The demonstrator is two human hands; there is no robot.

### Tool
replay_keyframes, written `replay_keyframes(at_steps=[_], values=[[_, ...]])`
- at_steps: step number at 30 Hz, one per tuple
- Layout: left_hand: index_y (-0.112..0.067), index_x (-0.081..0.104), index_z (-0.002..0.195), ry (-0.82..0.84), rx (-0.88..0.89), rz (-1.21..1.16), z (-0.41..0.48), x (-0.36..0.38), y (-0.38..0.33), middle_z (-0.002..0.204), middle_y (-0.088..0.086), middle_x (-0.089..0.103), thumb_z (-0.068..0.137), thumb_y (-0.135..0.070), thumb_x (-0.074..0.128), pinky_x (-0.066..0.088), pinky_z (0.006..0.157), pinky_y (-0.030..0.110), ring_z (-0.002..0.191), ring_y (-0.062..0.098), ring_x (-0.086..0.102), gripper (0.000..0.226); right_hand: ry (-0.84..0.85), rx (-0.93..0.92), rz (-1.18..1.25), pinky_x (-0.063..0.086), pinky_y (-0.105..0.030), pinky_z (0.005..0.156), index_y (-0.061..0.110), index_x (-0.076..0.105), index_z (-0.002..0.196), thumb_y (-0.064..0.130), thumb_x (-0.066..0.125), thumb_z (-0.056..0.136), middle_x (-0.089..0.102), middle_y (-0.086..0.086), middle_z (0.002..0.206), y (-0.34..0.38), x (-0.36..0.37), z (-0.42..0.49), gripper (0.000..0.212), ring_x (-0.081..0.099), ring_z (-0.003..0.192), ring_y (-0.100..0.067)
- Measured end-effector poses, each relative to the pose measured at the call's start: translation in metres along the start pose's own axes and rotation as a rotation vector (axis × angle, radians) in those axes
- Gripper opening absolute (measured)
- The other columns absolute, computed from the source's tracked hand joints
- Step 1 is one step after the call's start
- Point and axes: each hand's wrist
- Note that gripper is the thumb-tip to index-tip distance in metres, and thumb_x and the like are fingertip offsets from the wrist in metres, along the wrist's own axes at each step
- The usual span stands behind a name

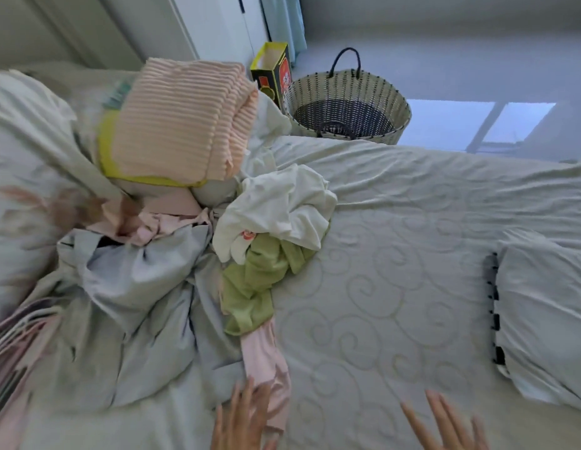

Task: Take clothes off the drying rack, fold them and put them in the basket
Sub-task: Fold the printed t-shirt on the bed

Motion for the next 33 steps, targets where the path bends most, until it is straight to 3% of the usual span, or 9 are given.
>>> replay_keyframes(at_steps=[2,6,10,12,17,21,25,28,33], values=[[-0.026,0.026,0.147,0.164,-0.112,-0.061,0.012,-0.012,0.031,0.153,0.005,0.029,0.087,-0.064,0.029,0.042,0.091,0.046,0.141,0.022,0.025,0.071,0.019,0.065,0.056,0.014,-0.039,0.113,0.045,0.030,0.140,0.073,0.023,0.085,0.027,-0.001,0.153,0.044,-0.019,0.035,0.062,0.009,0.147,-0.007],[-0.021,0.019,0.153,0.108,-0.126,-0.098,0.062,-0.032,0.082,0.156,0.010,0.023,0.093,-0.064,0.015,0.042,0.096,0.051,0.139,0.031,0.031,0.074,0.078,0.109,0.015,0.040,-0.055,0.099,0.037,0.030,0.146,0.073,0.012,0.089,0.039,-0.014,0.148,0.124,-0.042,0.126,0.070,0.046,0.128,-0.032],[-0.021,0.012,0.154,0.005,-0.041,-0.193,0.086,-0.045,0.117,0.159,0.007,0.013,0.094,-0.065,0.017,0.040,0.100,0.049,0.142,0.029,0.024,0.075,-0.001,0.133,-0.004,0.012,-0.048,0.117,0.045,0.012,0.150,0.064,0.034,0.092,-0.006,-0.005,0.161,0.191,-0.064,0.220,0.064,0.014,0.146,-0.028],[-0.021,0.013,0.154,-0.040,-0.015,-0.244,0.087,-0.048,0.131,0.158,0.008,0.016,0.094,-0.063,0.021,0.048,0.094,0.048,0.138,0.027,0.028,0.073,-0.037,0.161,-0.015,0.005,-0.051,0.117,0.047,0.011,0.149,0.060,0.041,0.093,-0.010,-0.004,0.161,0.217,-0.078,0.264,0.064,0.007,0.147,-0.027],[-0.021,0.024,0.149,-0.114,0.028,-0.363,0.078,-0.047,0.163,0.149,0.011,0.034,0.089,-0.056,0.038,0.059,0.076,0.040,0.115,0.032,0.061,0.071,-0.089,0.273,0.012,0.006,-0.054,0.116,0.045,-0.002,0.149,0.046,0.056,0.090,0.000,-0.009,0.161,0.252,-0.091,0.330,0.082,0.012,0.146,-0.028],[-0.022,0.033,0.142,-0.132,-0.038,-0.390,0.075,-0.049,0.178,0.135,0.016,0.054,0.081,-0.053,0.045,0.059,0.070,0.039,0.099,0.032,0.068,0.069,-0.066,0.311,0.022,0.025,-0.050,0.111,0.043,-0.008,0.149,0.033,0.059,0.089,0.021,-0.009,0.155,0.251,-0.089,0.350,0.091,0.034,0.135,-0.029],[-0.021,0.026,0.147,-0.145,0.073,-0.357,0.083,-0.052,0.191,0.144,0.013,0.040,0.073,-0.051,0.054,0.059,0.070,0.037,0.106,0.030,0.066,0.084,-0.227,0.273,0.040,0.040,-0.041,0.091,0.042,0.011,0.151,0.016,0.049,0.095,0.056,-0.009,0.125,0.256,-0.106,0.353,0.072,0.055,0.105,-0.029],[-0.019,0.019,0.151,-0.175,0.089,-0.395,0.097,-0.066,0.186,0.148,0.015,0.034,0.080,-0.052,0.052,0.059,0.075,0.036,0.117,0.031,0.059,0.084,-0.345,0.188,0.255,0.042,-0.035,0.090,0.037,0.038,0.144,0.016,0.049,0.097,0.062,-0.008,0.123,0.263,-0.124,0.334,0.052,0.058,0.103,-0.029],[-0.023,0.005,0.154,-0.263,0.094,-0.536,0.112,-0.114,0.139,0.160,0.004,0.011,0.088,-0.059,0.043,0.042,0.097,0.032,0.138,0.018,0.029,0.084,-0.579,0.070,0.659,0.042,-0.012,0.061,0.036,0.062,0.118,0.014,0.055,0.095,0.068,-0.003,0.083,0.257,-0.171,0.267,0.033,0.055,0.062,-0.007]])
Point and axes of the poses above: each hand's wrist, its own z-axis towards the middle knuckle, its own x-axis out of the palm, y = z × x
